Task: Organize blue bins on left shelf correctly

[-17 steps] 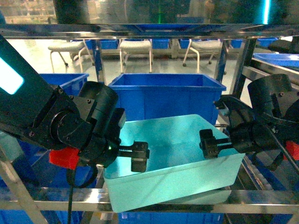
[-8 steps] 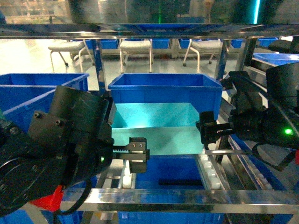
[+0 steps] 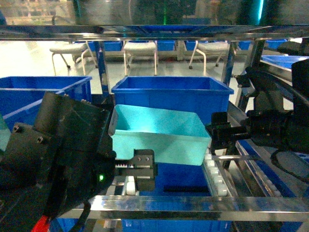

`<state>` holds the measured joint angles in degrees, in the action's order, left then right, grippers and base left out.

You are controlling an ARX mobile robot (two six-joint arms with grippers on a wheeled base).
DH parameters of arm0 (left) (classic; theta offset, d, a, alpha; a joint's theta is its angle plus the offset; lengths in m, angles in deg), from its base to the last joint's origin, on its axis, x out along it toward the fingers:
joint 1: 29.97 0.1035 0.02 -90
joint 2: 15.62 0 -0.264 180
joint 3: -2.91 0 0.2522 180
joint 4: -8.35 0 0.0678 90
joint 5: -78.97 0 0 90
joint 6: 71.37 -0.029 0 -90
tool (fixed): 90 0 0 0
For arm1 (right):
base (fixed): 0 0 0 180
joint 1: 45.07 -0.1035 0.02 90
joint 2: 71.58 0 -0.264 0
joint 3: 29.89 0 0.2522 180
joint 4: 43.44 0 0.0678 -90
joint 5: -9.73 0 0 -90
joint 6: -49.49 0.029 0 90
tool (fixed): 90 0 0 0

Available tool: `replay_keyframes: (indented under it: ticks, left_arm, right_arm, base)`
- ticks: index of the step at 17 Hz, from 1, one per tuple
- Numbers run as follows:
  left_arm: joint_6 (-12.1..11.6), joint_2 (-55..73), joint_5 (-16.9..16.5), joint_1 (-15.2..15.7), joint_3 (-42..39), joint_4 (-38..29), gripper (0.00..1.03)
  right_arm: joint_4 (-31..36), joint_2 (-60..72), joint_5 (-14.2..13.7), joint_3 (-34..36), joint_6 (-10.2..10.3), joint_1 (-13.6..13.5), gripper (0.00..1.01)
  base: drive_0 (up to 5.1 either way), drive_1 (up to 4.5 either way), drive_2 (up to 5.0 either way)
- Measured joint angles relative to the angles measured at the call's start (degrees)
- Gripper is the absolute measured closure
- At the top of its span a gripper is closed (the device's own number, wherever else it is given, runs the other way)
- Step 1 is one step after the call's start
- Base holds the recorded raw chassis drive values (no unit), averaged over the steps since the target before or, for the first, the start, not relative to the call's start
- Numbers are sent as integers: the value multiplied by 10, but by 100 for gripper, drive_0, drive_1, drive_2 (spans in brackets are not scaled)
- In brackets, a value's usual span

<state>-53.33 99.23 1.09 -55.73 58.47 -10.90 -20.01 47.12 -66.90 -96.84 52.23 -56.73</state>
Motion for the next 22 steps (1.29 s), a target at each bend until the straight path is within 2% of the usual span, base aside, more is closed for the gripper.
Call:
replay_keyframes:
  ticks: [2, 4, 7, 8, 9, 10, 11, 14, 15, 16, 22]
  left_arm:
    - [15, -16, -16, -15, -36, 23, 5]
    - [16, -14, -18, -16, -44, 25, 5]
    - [16, -14, -18, -16, -42, 23, 5]
    - [-2, 10, 19, -16, -61, -90, 9]
    - [-59, 64, 89, -11, -107, -247, 22]
    - [-116, 75, 103, 18, -193, -328, 35]
    - [-145, 29, 98, 54, -260, -391, 49]
    - [-169, -107, 39, 90, -320, -412, 80]
    - [-170, -147, 25, 114, -361, -402, 94]
    - [-169, -182, 15, 129, -374, -402, 102]
    - [-171, -316, -22, 158, -404, -407, 101]
  right_arm:
    - [-15, -27, 1, 42, -5, -2, 3]
    - [-40, -34, 9, 69, -6, -3, 3]
    - [-22, -33, 5, 66, -6, -4, 3]
    - [149, -3, -94, 101, -14, -15, 13]
    - [247, 3, -176, 153, -18, -15, 24]
    - [321, -14, -229, 231, -23, -4, 36]
    - [360, -64, -238, 275, -23, 24, 51]
    - [367, -183, -209, 361, -24, 35, 84]
    - [360, -209, -204, 394, -24, 48, 97]
    - [360, -237, -201, 412, -25, 56, 99]
    - [366, -347, -179, 457, -26, 66, 99]
  base:
    - [0, 0, 0]
    - [0, 0, 0]
    - [0, 0, 0]
    - [0, 0, 0]
    - [0, 0, 0]
    - [0, 0, 0]
    - [0, 0, 0]
    - [0, 0, 0]
    - [0, 0, 0]
    - [0, 0, 0]
    - [0, 0, 0]
